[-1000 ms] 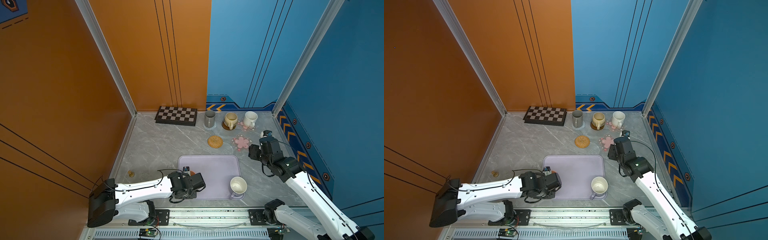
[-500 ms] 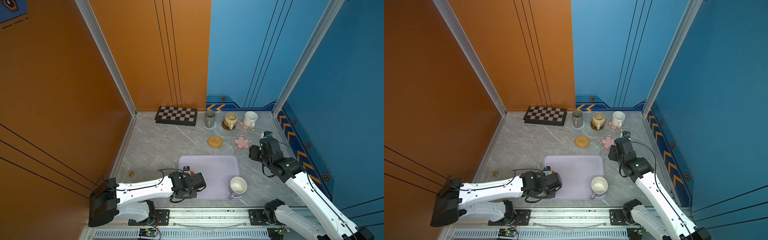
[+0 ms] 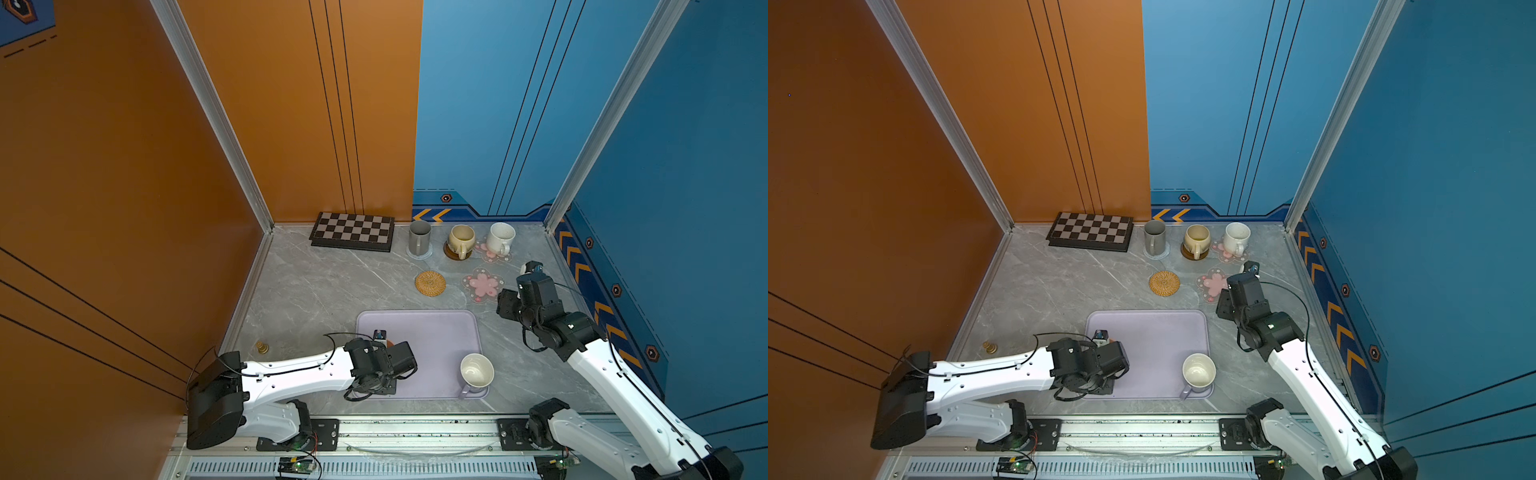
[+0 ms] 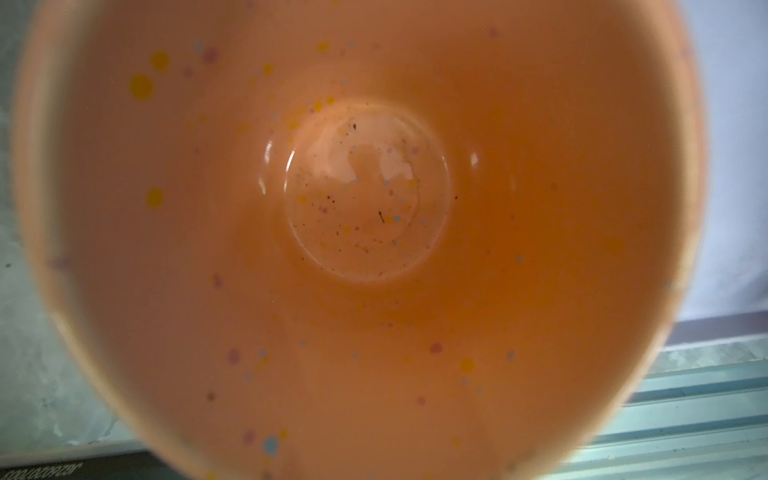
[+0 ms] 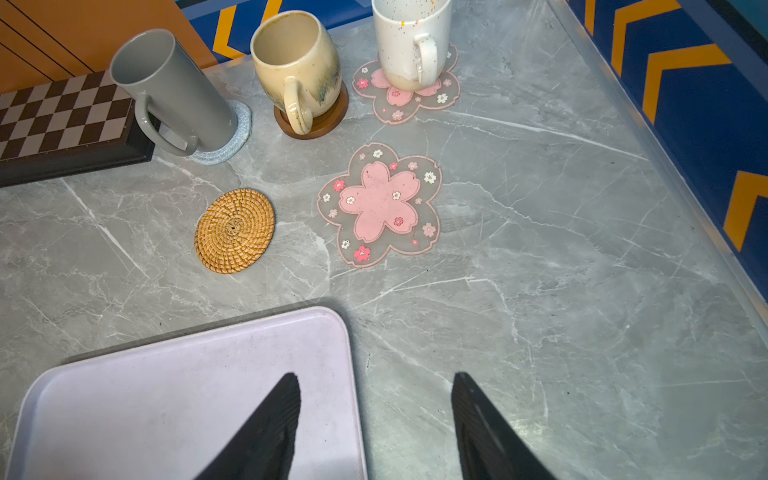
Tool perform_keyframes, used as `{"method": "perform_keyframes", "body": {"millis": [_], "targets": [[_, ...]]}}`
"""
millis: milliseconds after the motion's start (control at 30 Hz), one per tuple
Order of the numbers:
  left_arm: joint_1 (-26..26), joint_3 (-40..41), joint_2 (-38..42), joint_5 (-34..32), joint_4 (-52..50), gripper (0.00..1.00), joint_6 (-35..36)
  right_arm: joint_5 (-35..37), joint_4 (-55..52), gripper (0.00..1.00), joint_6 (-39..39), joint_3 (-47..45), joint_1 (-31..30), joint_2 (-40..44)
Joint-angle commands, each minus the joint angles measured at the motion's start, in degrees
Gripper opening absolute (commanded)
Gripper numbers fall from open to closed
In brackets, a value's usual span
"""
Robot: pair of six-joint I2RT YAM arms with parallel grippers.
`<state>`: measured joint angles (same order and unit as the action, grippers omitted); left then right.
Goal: Place cups on coasters
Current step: Pick up the cup from the tray.
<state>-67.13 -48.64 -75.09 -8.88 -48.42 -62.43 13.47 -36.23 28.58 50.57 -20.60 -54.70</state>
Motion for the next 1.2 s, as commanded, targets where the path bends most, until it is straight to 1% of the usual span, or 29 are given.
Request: {"method": "perform_keyframes", "body": {"millis": [0, 167, 433, 467, 667, 867, 1167], "targets": [[0.5, -4.1, 0.3, -2.4, 0.0, 0.00, 4.1, -0.7, 0.9, 0.61, 0.2, 0.3, 0.4, -0.2], [0.6, -6.6, 0.0, -3.6, 0.0, 0.00, 7.5, -0.4, 0.9, 0.61, -0.4, -0.2, 1.0, 0.3], [1.1, -10.0, -3.4, -3.6, -0.2, 0.00, 11.5, -1.7, 0.9, 0.61, -1.7, -0.8, 3.3, 1.8], [1.0, -12.1, -4.0, -3.5, -0.3, 0.00, 11.8, -1.8, 0.9, 0.61, -1.7, -0.9, 3.6, 2.1], [1.4, -15.7, -6.5, -3.6, -0.3, 0.00, 14.5, -3.3, 0.8, 0.61, -2.0, -1.5, 5.8, 3.1], [3.1, -19.4, -9.8, -3.1, -0.2, 0.00, 17.6, -3.9, 0.8, 0.61, -2.1, -2.1, 6.6, 3.2], [6.5, -24.9, -14.3, -1.6, -0.2, 0.00, 19.3, -5.7, 0.8, 0.61, -2.7, -2.0, 8.6, 3.4]]}}
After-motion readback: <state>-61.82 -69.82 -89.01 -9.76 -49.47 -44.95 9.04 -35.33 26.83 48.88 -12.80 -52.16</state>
